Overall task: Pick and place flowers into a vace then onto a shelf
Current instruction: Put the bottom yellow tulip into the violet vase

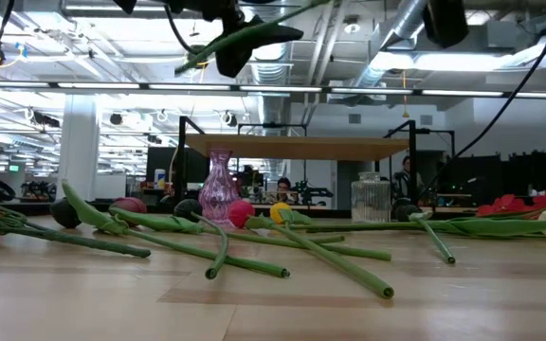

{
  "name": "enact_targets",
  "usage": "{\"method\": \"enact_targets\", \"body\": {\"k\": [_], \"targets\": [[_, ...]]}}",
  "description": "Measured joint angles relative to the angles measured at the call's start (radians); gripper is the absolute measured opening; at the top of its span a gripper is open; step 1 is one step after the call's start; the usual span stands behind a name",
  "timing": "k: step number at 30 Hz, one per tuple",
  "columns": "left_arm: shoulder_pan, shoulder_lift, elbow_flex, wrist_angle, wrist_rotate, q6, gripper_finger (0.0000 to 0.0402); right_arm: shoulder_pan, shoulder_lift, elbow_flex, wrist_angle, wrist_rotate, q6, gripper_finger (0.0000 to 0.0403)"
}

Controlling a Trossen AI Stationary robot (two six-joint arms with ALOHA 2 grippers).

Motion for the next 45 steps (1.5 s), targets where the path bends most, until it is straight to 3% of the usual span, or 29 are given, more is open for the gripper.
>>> {"method": "enact_targets", "body": {"k": [14, 20, 32, 45], "targets": [[0.0, 0.0, 0.0, -0.037, -0.147, -0.002, 0.0275, -0.048, 0.0, 0.0, 0.018, -0.018, 0.005, 0.0006], [-0.003, 0.0, 0.0, -0.041, -0.144, -0.007, 0.0275, -0.047, 0.0, 0.0, 0.018, -0.025, 0.005, 0.0006], [-0.036, 0.0, 0.0, 0.041, -0.035, 0.012, 0.0275, -0.047, 0.0, 0.0, 0.022, -0.059, 0.005, 0.0006], [-0.045, 0.0, 0.0, 0.022, -0.035, -0.003, 0.0275, -0.048, 0.0, 0.0, 0.075, -0.067, -0.001, 0.0006]]}}
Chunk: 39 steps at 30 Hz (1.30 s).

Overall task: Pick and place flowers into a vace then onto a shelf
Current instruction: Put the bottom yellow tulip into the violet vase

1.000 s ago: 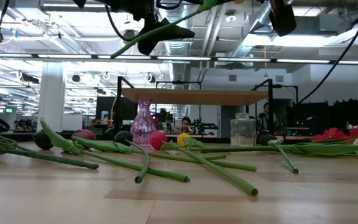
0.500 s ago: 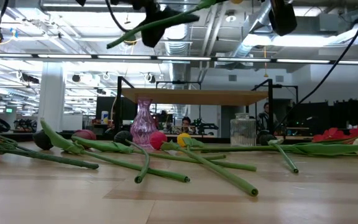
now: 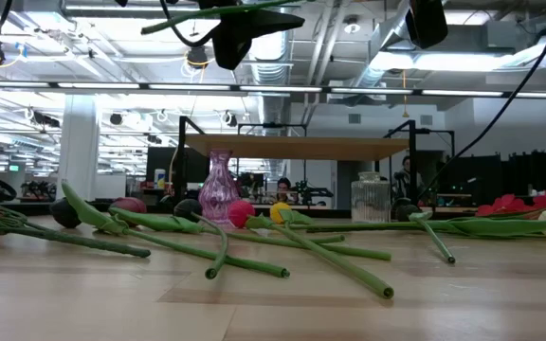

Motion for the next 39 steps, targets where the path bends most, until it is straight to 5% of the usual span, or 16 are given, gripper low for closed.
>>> {"method": "enact_targets", "body": {"k": [11, 39], "targets": [[0.0, 0.017, 0.0, -0.022, -0.007, -0.009, 0.024, 0.0, 0.0, 0.0, 0.004, -0.001, -0.001, 0.0006], [0.01, 0.071, 0.001, 0.087, 0.056, 0.054, 0.0016, 0.0, 0.0, 0.0, 0.039, -0.001, -0.001, 0.0006]]}}
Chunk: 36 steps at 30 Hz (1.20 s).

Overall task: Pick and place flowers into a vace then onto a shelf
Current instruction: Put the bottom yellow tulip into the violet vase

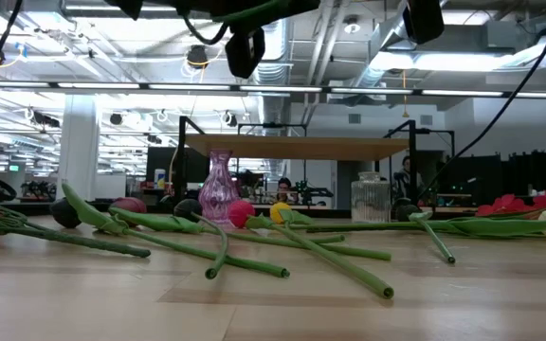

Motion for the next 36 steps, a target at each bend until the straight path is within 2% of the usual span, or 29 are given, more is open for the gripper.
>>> {"method": "enact_targets", "body": {"k": [8, 15, 30, 36], "targets": [[0.0, 0.0, 0.0, -0.003, 0.003, 0.023, 0.0005, 0.0, 0.0, 0.0, 0.0, 0.002, 0.009, 0.0006], [0.0, 0.0, 0.0, -0.002, 0.003, 0.023, 0.0004, 0.0, 0.0, 0.0, 0.001, 0.002, 0.135, 0.0022], [0.0, 0.0, 0.0, 0.002, 0.002, 0.018, 0.0005, 0.009, 0.0, 0.0, -0.004, 0.003, 0.37, 0.0129], [0.0, 0.0, 0.0, 0.001, 0.003, 0.017, 0.0006, 0.057, 0.0, 0.0, -0.004, 0.087, 0.42, 0.0167]]}}
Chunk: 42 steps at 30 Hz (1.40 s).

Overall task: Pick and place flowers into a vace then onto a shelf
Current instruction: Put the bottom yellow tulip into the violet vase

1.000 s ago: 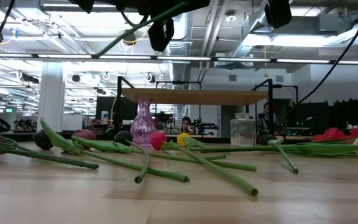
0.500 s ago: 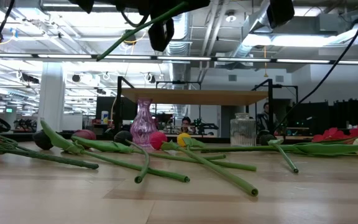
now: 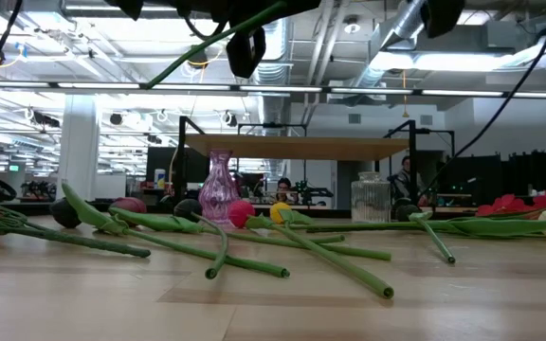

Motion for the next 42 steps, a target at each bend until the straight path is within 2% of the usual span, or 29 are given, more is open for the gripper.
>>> {"method": "enact_targets", "body": {"k": [7, 10, 17, 21, 24, 26, 28, 30, 33, 35, 38, 42], "targets": [[0.001, 0.0, 0.0, -0.001, -0.01, 0.002, 0.0006, 0.072, 0.0, 0.0, 0.0, 0.212, 0.132, 0.0183], [0.002, -0.005, 0.0, -0.009, -0.041, 0.027, 0.0006, 0.103, 0.0, 0.0, -0.004, 0.321, 0.256, 0.018], [0.002, -0.079, -0.001, -0.034, -0.165, 0.2, 0.0006, 0.175, 0.0, 0.0, -0.098, 0.425, 0.61, 0.0171], [0.002, -0.15, -0.001, -0.041, -0.222, 0.335, 0.0006, 0.176, 0.0, 0.0, -0.194, 0.474, 0.917, 0.0171], [0.002, -0.202, 0.0, -0.036, -0.262, 0.441, 0.0006, 0.174, -0.023, 0.0, -0.348, 0.485, 1.234, 0.0171], [0.002, -0.233, 0.0, -0.041, -0.302, 0.504, 0.0006, 0.164, -0.041, 0.0, -0.49, 0.423, 1.488, 0.0169], [0.002, -0.26, 0.0, -0.045, -0.355, 0.559, 0.0006, 0.146, -0.058, 0.0, -0.647, 0.316, 1.738, 0.0166], [0.002, -0.282, 0.0, -0.055, -0.405, 0.61, 0.0006, 0.123, -0.068, -0.006, -0.776, 0.245, 1.939, 0.0163], [0.003, -0.304, 0.0, -0.07, -0.435, 0.665, 0.0006, 0.108, -0.066, -0.057, -0.86, 0.262, 2.17, 0.0158], [0.011, -0.307, 0.0, -0.096, -0.419, 0.682, 0.0006, 0.108, -0.066, -0.111, -0.847, 0.306, 2.289, 0.0154], [0.053, -0.305, -0.022, -0.12, -0.301, 0.68, 0.0006, 0.114, -0.065, -0.192, -0.793, 0.311, 2.395, 0.0147], [0.136, -0.3, -0.083, 0.026, -0.121, 0.65, 0.0006, 0.163, -0.065, -0.285, -0.679, 0.312, 2.48, 0.0133]]}}
